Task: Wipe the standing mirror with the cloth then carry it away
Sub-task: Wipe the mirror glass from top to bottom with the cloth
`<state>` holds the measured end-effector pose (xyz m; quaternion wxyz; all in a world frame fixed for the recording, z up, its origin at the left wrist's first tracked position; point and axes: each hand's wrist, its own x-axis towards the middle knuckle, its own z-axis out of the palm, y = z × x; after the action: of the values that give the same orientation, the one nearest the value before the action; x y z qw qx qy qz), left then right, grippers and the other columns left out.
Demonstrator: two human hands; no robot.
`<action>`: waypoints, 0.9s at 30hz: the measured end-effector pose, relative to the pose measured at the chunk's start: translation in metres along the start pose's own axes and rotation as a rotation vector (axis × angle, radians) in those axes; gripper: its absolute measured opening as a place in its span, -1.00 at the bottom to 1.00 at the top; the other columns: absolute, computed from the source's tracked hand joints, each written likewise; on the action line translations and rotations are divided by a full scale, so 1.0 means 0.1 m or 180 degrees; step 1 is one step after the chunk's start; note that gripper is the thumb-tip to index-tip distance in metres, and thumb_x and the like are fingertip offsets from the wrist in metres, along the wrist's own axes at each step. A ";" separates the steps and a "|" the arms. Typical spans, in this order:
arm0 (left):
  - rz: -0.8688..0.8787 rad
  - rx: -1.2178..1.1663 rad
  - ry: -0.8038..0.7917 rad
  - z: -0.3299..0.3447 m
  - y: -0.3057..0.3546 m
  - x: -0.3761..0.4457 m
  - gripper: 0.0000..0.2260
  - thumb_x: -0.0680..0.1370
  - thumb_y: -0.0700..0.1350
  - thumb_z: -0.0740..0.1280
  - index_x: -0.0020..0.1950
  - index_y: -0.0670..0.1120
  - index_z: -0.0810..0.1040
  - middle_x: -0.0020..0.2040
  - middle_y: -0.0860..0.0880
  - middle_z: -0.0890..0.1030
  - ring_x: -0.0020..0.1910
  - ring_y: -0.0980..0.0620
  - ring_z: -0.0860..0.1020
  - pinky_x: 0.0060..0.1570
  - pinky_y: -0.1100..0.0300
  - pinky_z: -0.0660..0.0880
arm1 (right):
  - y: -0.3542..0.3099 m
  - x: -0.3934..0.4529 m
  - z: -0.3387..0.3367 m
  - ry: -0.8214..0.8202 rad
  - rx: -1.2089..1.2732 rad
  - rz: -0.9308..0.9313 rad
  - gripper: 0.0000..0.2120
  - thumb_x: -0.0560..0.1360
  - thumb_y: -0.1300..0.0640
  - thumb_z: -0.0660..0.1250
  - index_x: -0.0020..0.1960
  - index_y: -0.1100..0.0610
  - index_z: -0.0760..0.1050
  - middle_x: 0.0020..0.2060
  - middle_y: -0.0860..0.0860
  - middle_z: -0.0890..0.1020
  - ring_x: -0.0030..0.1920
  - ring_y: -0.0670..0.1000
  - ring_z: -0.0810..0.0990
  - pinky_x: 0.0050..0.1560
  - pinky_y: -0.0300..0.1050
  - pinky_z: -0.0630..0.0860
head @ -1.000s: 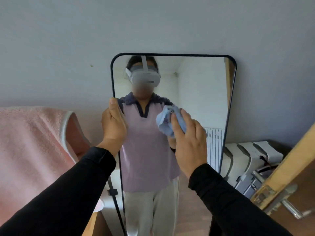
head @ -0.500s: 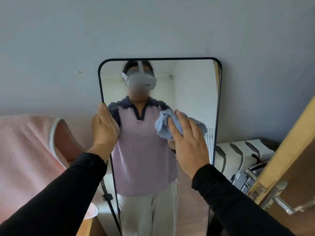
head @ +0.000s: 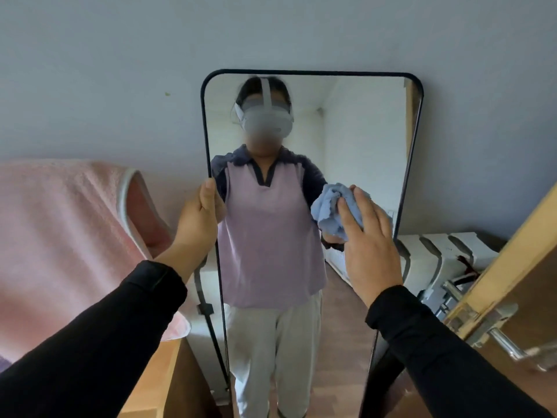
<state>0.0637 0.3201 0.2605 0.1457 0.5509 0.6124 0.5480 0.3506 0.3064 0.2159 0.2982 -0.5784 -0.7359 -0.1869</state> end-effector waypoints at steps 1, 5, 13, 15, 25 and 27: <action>0.0062 0.0044 -0.0047 -0.02 -0.07 -0.03 -0.49 0.70 0.11 -0.06 -0.21 -0.23 0.38 -0.32 -0.14 0.47 -0.38 0.00 0.40 -0.29 0.15 0.37 | 0.04 0.00 -0.03 0.0065 0.0178 0.0296 -0.32 0.49 0.38 0.28 0.57 0.06 0.27 0.59 0.08 0.15 0.48 0.21 0.23 0.35 0.11 0.49; 0.0186 0.0230 -0.0087 -0.06 -0.16 -0.17 -0.53 0.72 0.04 -0.02 -0.21 -0.21 0.44 -0.33 -0.05 0.47 -0.37 0.06 0.39 -0.31 0.36 0.35 | -0.12 -0.03 0.02 0.0238 0.0416 0.0706 -0.30 0.48 0.43 0.23 0.57 0.06 0.25 0.58 0.13 0.13 0.44 0.23 0.22 0.33 0.11 0.47; 0.0161 0.0265 -0.0127 -0.04 -0.35 -0.35 -0.49 0.71 0.08 -0.01 -0.17 -0.26 0.48 -0.22 -0.23 0.57 -0.23 -0.17 0.50 -0.23 0.25 0.37 | -0.02 -0.21 0.17 -0.0051 0.0801 0.0350 -0.36 0.54 0.31 0.25 0.54 -0.12 0.28 0.49 0.04 0.22 0.37 0.12 0.28 0.27 0.06 0.48; 0.0252 0.0312 -0.0131 -0.02 -0.42 -0.41 -0.49 0.71 0.09 -0.01 -0.18 -0.21 0.49 -0.21 -0.20 0.58 -0.20 -0.18 0.52 -0.21 0.16 0.40 | 0.12 -0.17 0.11 0.0222 0.0614 0.0691 -0.40 0.55 0.29 0.29 0.52 -0.10 0.32 0.48 0.09 0.24 0.38 0.18 0.28 0.27 0.07 0.47; -0.0017 0.0253 -0.0236 -0.02 -0.56 -0.47 -0.49 0.69 0.15 0.00 -0.15 -0.20 0.49 -0.18 -0.22 0.57 -0.22 -0.18 0.50 -0.22 0.11 0.39 | -0.24 -0.31 0.33 0.0160 0.0218 0.0896 -0.28 0.46 0.15 0.39 0.56 0.17 0.20 0.39 0.26 0.24 0.27 0.24 0.28 0.25 0.13 0.53; -0.0013 0.0223 -0.0281 -0.04 -0.58 -0.46 -0.48 0.69 0.18 -0.01 -0.17 -0.18 0.46 -0.20 -0.22 0.55 -0.25 -0.16 0.46 -0.22 0.10 0.38 | -0.19 -0.38 0.33 0.0076 0.0230 0.0548 -0.26 0.46 0.27 0.39 0.58 0.12 0.20 0.42 0.23 0.24 0.28 0.21 0.29 0.20 0.11 0.57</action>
<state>0.0470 0.2917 0.1937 0.1543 0.5781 0.6253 0.5010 0.3308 0.2944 0.1673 0.3426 -0.6262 -0.6861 -0.1407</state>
